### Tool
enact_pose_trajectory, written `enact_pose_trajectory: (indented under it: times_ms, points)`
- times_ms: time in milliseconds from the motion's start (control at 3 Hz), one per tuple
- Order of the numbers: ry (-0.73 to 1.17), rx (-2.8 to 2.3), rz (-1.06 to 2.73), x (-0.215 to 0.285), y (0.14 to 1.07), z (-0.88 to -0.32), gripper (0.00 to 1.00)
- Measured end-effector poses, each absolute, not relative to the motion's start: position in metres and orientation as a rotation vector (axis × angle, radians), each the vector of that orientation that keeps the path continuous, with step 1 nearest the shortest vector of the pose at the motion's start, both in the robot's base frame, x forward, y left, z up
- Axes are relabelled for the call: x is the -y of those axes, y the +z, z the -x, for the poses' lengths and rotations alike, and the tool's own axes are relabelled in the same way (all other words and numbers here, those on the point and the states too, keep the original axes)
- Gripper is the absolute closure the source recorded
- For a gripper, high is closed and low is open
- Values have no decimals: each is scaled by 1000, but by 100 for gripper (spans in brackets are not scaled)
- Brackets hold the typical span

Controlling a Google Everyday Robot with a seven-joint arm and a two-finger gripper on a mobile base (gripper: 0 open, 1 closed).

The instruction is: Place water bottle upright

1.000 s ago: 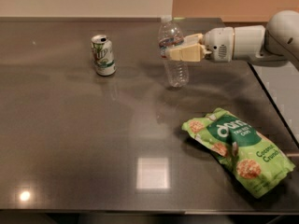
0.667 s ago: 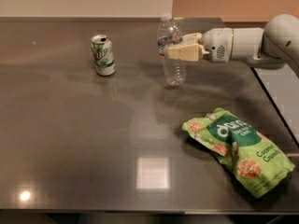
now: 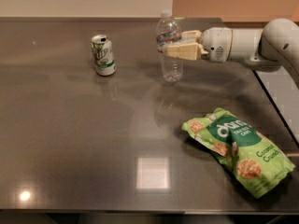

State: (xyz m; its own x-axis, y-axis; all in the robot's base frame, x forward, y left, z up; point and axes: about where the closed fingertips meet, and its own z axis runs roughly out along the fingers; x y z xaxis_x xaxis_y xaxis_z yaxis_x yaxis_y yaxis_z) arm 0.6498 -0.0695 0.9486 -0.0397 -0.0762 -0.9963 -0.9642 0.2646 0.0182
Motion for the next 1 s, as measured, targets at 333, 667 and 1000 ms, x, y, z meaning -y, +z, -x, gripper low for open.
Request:
enact_pose_trajectory:
  times_ms: [333, 667, 1000]
  points:
    - [986, -1375, 1064, 69, 949, -652, 83]
    - [985, -1366, 1066, 70, 942, -657, 60]
    - [989, -1364, 1070, 67, 943, -657, 37]
